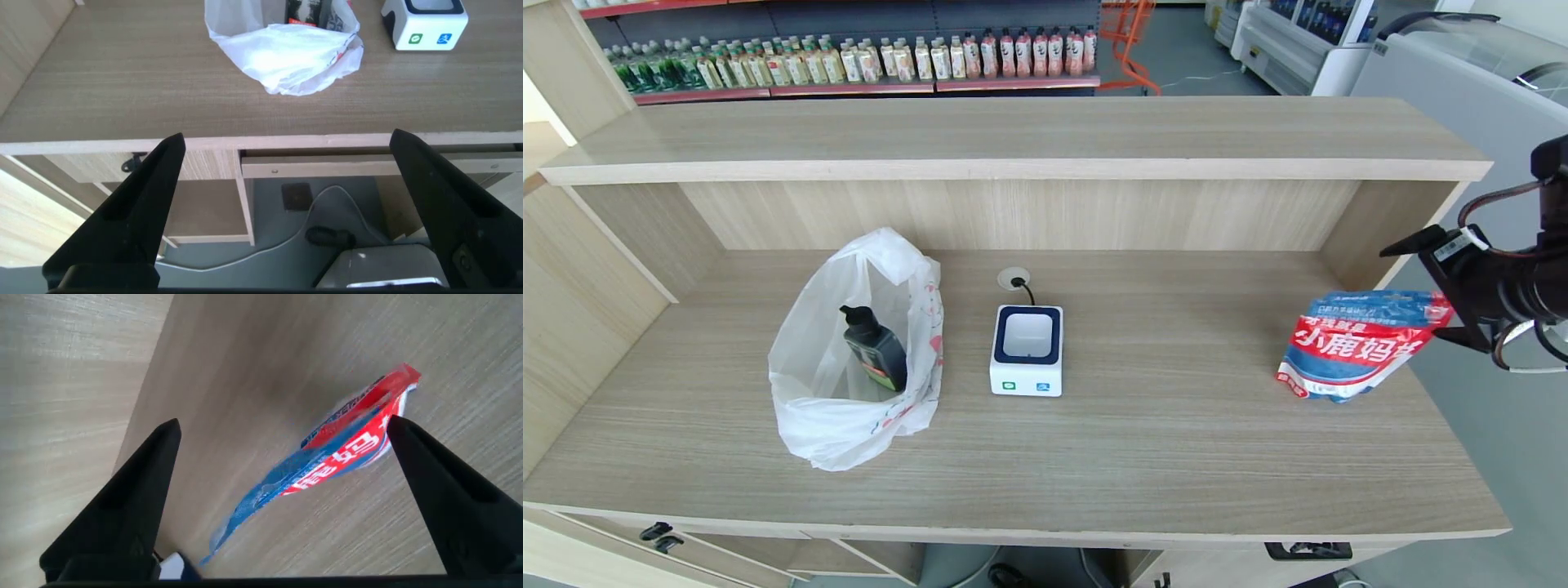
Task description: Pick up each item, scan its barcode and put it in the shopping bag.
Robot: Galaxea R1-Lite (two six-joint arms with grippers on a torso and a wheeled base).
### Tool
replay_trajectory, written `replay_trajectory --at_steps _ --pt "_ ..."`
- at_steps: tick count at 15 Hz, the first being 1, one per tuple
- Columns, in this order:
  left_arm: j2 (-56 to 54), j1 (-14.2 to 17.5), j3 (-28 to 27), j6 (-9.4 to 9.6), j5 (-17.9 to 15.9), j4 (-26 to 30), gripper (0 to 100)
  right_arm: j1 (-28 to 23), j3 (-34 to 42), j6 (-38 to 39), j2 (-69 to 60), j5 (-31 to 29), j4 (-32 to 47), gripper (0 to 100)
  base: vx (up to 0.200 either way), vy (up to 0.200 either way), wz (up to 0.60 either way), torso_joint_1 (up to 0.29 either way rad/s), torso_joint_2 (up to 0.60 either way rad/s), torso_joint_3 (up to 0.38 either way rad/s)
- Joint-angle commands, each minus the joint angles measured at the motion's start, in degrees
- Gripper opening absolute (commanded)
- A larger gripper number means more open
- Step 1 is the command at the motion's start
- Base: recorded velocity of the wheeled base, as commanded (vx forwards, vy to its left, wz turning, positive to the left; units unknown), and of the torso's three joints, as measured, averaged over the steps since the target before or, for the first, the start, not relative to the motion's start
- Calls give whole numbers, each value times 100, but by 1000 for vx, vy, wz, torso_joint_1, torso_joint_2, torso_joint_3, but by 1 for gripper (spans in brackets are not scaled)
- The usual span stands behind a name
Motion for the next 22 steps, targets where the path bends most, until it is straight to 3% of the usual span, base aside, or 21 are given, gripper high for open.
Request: replay_trajectory --at_steps 1,6,18,21,22 --pt "-2 1 1 -1 1 0 100 15 -73 88 422 -10 -40 100 0 0 0 0 0 0" --pt "-2 1 1 -1 1 0 100 410 -37 369 659 -124 -31 100 0 0 0 0 0 0" --pt "-2 1 1 -1 1 0 100 445 86 -9 1424 -124 -67 100 0 0 0 0 0 0" --pt "-2 1 1 -1 1 0 100 568 112 -27 1547 -98 -497 100 0 0 0 0 0 0" --pt "-2 1 1 -1 1 0 100 595 103 -159 1600 -54 -506 0 0 0 0 0 0 0"
